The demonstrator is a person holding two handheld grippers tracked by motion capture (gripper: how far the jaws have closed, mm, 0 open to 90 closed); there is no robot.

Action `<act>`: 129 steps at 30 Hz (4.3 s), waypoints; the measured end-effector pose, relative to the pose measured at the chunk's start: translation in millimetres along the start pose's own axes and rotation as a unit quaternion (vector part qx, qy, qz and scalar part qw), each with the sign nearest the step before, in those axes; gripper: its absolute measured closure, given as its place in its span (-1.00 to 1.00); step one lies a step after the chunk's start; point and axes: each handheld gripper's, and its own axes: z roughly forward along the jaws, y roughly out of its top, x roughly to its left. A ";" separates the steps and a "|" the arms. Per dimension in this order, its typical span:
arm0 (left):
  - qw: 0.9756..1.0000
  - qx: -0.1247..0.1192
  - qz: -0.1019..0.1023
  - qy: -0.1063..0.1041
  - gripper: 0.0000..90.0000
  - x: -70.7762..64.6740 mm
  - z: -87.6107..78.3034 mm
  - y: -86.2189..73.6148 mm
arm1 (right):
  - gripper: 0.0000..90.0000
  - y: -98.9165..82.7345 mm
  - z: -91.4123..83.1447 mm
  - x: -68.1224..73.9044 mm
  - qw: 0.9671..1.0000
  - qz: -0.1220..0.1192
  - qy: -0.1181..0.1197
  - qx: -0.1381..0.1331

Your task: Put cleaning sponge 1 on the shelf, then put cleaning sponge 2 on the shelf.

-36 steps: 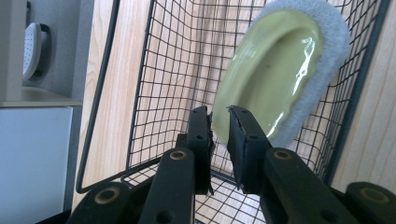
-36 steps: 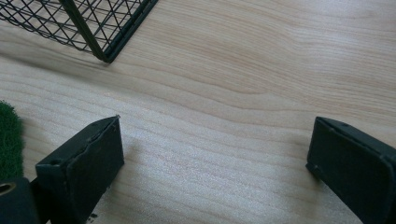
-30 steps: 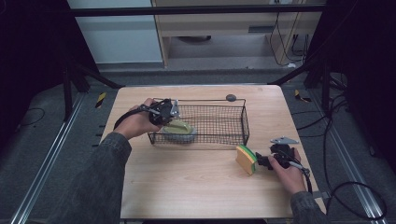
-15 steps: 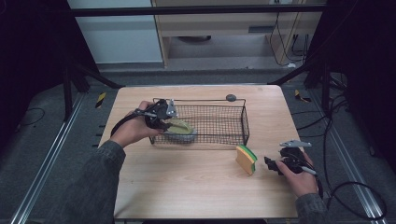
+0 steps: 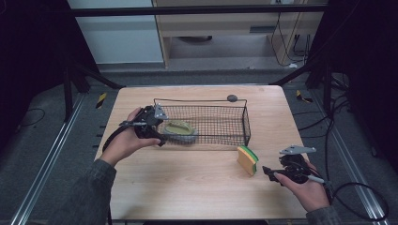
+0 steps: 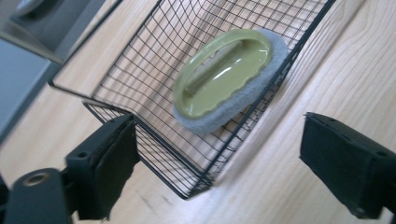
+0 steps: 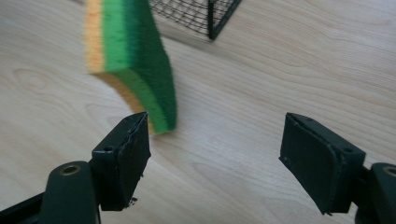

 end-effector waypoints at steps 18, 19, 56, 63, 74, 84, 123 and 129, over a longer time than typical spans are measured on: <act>0.986 -0.003 -0.164 0.013 -0.82 -14.5 35.1 -111.9 | -0.38 57.4 9.6 35.1 0.997 -0.040 0.025 0.056; 0.986 0.000 -0.168 0.016 -0.82 -14.6 36.6 -115.7 | -0.36 60.8 12.1 36.1 0.997 -0.043 0.023 0.057; 0.975 0.006 -0.220 -0.008 -0.88 -19.1 62.4 -137.8 | 0.44 85.2 52.1 40.8 0.984 -0.080 0.028 0.154; 0.973 0.001 -0.230 -0.011 -0.95 -17.5 63.7 -141.9 | 0.44 88.1 34.3 24.8 0.989 -0.074 0.023 0.130; 0.973 -0.035 -0.226 -0.006 -1.00 -18.8 66.0 -149.6 | 0.44 107.8 6.6 -5.4 0.993 -0.080 0.001 0.084; 0.972 -0.056 -0.228 0.000 -1.00 -19.7 67.8 -152.7 | 0.44 134.1 -3.6 -23.8 0.995 -0.079 -0.015 0.051; 0.971 -0.074 -0.228 0.004 -1.00 -19.4 70.8 -153.4 | 0.44 212.1 22.5 -20.2 0.993 -0.110 -0.047 -0.005; 0.971 -0.074 -0.228 0.003 -1.00 -19.3 70.9 -153.4 | 0.44 213.5 26.0 -17.5 0.992 -0.114 -0.046 -0.006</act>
